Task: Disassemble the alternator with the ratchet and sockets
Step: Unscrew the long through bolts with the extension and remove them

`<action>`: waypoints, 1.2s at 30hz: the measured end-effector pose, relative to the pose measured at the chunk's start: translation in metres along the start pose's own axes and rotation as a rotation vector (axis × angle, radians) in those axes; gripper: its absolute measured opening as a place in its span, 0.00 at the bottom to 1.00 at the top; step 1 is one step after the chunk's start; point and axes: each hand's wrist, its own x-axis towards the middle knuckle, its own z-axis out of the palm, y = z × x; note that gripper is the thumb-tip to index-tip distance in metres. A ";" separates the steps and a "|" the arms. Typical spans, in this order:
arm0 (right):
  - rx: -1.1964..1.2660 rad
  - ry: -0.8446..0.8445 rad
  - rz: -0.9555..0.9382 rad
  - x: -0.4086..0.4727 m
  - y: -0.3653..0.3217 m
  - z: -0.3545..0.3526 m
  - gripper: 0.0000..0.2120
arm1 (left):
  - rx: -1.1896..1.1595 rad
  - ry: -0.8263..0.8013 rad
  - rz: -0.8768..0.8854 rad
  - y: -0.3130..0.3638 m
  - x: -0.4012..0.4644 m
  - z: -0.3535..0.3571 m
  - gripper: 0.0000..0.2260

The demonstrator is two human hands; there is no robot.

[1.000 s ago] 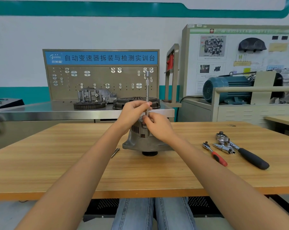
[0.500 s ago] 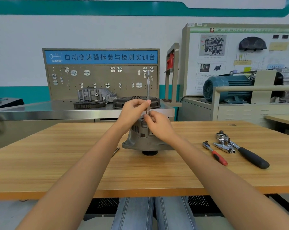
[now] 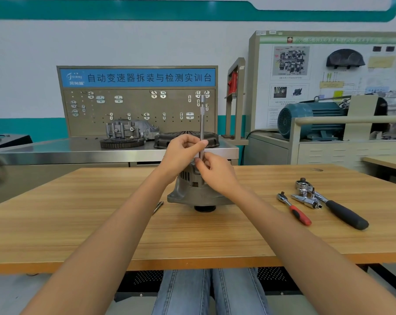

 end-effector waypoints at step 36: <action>-0.035 -0.004 -0.007 0.001 0.000 0.001 0.13 | -0.002 0.032 -0.002 0.003 0.000 0.002 0.07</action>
